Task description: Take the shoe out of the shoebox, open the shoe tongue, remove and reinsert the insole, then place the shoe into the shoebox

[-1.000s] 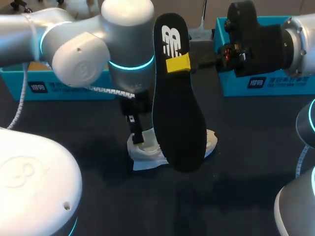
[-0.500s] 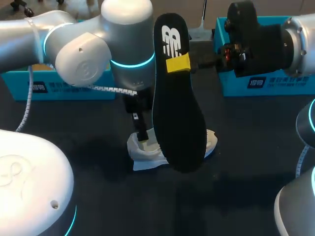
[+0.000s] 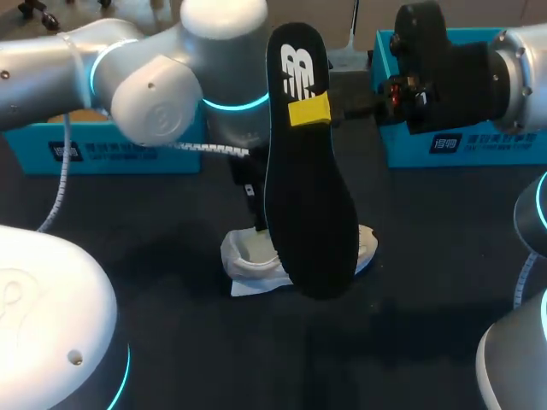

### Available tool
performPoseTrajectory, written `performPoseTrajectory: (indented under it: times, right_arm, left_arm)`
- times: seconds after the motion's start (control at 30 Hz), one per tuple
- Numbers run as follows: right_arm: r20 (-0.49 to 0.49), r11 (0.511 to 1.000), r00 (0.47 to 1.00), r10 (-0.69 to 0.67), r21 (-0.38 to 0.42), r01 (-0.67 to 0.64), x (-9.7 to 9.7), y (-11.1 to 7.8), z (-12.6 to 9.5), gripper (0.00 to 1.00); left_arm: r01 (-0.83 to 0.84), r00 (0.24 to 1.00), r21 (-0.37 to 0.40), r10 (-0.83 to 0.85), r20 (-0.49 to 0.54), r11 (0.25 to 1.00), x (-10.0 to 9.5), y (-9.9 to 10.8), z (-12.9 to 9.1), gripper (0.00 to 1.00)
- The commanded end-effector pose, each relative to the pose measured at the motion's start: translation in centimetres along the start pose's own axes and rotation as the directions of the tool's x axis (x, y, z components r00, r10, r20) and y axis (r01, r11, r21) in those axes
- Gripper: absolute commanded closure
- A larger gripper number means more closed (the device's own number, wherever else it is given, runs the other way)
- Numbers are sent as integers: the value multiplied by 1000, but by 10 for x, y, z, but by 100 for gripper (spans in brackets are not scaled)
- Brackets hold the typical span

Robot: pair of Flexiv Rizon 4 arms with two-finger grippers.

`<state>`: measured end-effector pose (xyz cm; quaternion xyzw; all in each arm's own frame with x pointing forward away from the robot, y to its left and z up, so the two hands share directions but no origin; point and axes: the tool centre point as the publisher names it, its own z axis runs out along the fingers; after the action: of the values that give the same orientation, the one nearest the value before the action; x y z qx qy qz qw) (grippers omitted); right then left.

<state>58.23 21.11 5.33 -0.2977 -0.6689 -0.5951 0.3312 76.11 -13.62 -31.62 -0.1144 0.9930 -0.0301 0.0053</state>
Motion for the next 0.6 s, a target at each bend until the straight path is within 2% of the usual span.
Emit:
performPoseTrajectory:
  times: [0.03,0.13,0.23,0.27,0.4,0.5,0.6]
  right_arm:
    - [0,1000,1000,1,1,-1,-1,2,4,100]
    - [0,1000,1000,1,1,-1,-1,2,4,100]
    - [0,1000,1000,1,1,-1,-1,2,4,100]
    - [0,1000,1000,1,1,-1,-1,2,4,100]
    - [0,1000,1000,1,1,-1,-1,2,4,100]
    - [0,1000,1000,1,1,-1,-1,2,4,100]
    - [0,1000,1000,1,1,-1,-1,2,4,100]
  left_arm:
    - [-15,1000,-14,15,-3,1000,-2,-21,21,0]
    - [-1,1000,21,1,-7,1000,-5,-25,29,0]
    - [1,1000,18,-1,-6,1000,-7,-27,36,0]
    - [-6,1000,14,6,-13,1000,-7,-28,40,4]
    - [-21,999,-6,21,-28,1000,-8,-32,50,0]
    - [-34,999,-12,34,-38,999,-5,-39,57,5]
    - [-39,998,-2,39,-50,999,-1,-42,59,19]
